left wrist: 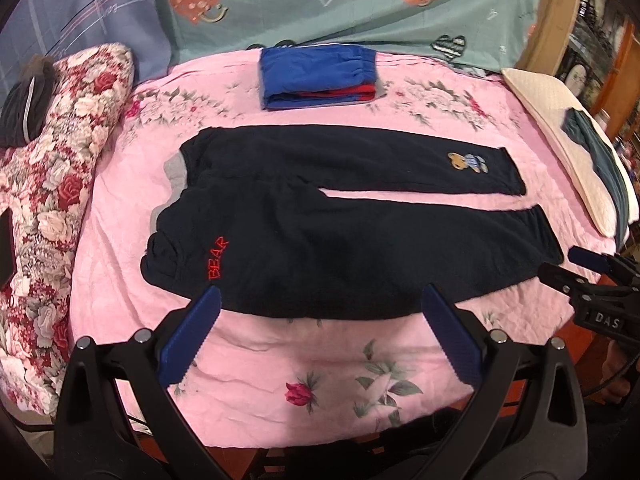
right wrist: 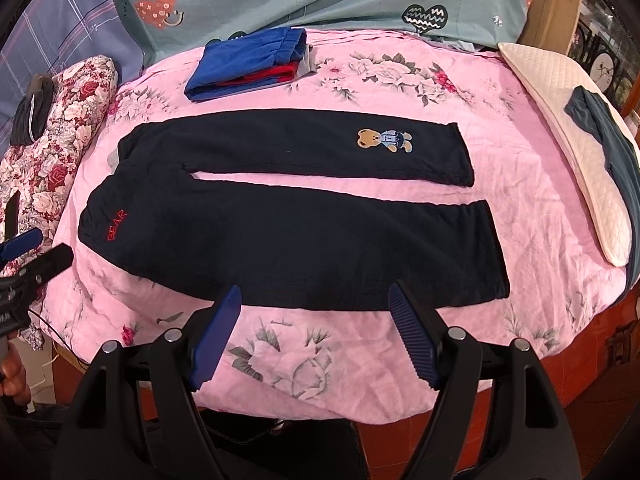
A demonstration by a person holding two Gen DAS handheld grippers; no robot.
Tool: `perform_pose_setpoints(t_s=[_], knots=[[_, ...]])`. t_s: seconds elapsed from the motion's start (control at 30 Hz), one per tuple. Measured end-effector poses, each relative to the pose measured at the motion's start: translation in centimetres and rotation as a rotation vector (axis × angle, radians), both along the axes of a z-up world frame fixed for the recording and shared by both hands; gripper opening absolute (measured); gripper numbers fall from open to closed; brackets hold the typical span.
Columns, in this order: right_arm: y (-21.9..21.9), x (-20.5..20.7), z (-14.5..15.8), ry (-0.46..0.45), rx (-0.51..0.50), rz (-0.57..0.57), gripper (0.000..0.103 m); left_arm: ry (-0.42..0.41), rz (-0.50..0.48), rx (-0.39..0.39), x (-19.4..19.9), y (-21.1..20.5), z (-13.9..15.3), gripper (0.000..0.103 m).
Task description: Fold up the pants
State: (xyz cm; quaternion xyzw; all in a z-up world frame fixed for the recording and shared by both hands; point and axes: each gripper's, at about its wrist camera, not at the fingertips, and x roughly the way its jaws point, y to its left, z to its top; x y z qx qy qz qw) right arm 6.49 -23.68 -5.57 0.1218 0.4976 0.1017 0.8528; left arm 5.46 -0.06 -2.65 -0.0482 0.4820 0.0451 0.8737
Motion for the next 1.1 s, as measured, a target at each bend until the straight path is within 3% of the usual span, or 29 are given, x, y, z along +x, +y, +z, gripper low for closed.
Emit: perform_pose_setpoints(t_s=[0.27,0.37,0.5,0.73,0.9,0.97,1.1], knots=[[-0.7,5.9,-1.7,-0.015,-0.014,0.150,0.077,0.025,0.232,0.016,2.7,7.0,-0.6,0.101],[0.6,8.9,-1.8,-0.036,0.010,0.259,0.077,0.001,0.237,0.011,3.7,10.6,0.4,0.101],[3.7,13.7,-0.8,-0.101,0.027,0.358,0.077,-0.007,0.149,0.035,7.6,16.3,0.7,0.101],[10.7,24.2,-0.6,-0.178,0.018,0.483,0.075,0.049,-0.051,-0.091,17.2,24.6,-4.4,0.101],[14.7,30.7,-3.0,-0.108,0.006,0.545,0.065,0.129,-0.236,-0.127,22.8,25.9,-9.3,0.089],[15.4,32.4,-3.9,-0.074,0.012,0.560,0.059,0.150,-0.296,-0.165,24.0,26.3,-10.6,0.079],[16.3,34.7,-5.5,-0.015,0.003,0.609,0.059,0.182,-0.400,-0.267,25.7,26.6,-12.6,0.076]])
